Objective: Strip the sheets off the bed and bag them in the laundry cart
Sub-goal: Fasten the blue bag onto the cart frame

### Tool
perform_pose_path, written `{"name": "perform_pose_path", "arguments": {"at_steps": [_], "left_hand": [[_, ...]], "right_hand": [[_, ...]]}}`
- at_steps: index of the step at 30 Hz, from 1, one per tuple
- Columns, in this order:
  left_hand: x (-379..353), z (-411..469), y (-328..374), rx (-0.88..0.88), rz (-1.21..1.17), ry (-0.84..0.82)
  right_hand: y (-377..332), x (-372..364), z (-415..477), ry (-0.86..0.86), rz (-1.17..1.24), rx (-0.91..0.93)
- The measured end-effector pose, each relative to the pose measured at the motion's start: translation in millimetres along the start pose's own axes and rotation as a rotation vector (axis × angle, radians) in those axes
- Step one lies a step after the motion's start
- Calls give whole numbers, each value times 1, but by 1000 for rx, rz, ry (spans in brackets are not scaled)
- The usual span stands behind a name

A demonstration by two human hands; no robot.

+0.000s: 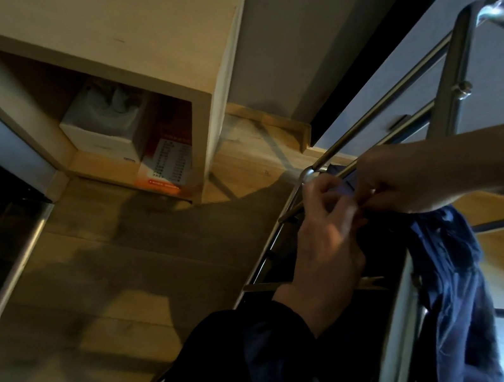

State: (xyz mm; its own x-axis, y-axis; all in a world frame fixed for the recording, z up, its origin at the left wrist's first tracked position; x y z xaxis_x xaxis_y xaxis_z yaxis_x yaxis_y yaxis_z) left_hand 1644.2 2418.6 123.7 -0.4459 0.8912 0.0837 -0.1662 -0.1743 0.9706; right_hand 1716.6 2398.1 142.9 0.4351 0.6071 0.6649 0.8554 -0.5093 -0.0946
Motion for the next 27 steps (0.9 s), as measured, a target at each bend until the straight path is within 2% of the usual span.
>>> {"name": "perform_pose_path", "arguments": {"at_steps": [8,20,24,27], "left_hand": [[-3,4,10,-108,234,-60],[-3,8,9,-161,309,-68],[-3,11,2,-107,294,-136],[-1,10,1,-131,290,-159]], "right_hand": [[5,-6,-2,-37,41,-78],[-1,-11,-7,-101,-33,40],[6,-8,-9,-110,-29,-9],[11,-3,-17,-95,-7,-64]]}}
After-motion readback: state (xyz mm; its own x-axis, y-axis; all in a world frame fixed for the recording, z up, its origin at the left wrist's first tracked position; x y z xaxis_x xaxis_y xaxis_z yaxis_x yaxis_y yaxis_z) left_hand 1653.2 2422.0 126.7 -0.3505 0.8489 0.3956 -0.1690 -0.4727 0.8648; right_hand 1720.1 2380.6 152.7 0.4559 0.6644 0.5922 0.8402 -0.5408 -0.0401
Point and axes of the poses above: each hand's wrist, its own z-axis towards the middle knuckle, its own x-axis out of the back of the hand, y = z × x, the point moved 10 cm from there along z, towards the middle knuckle
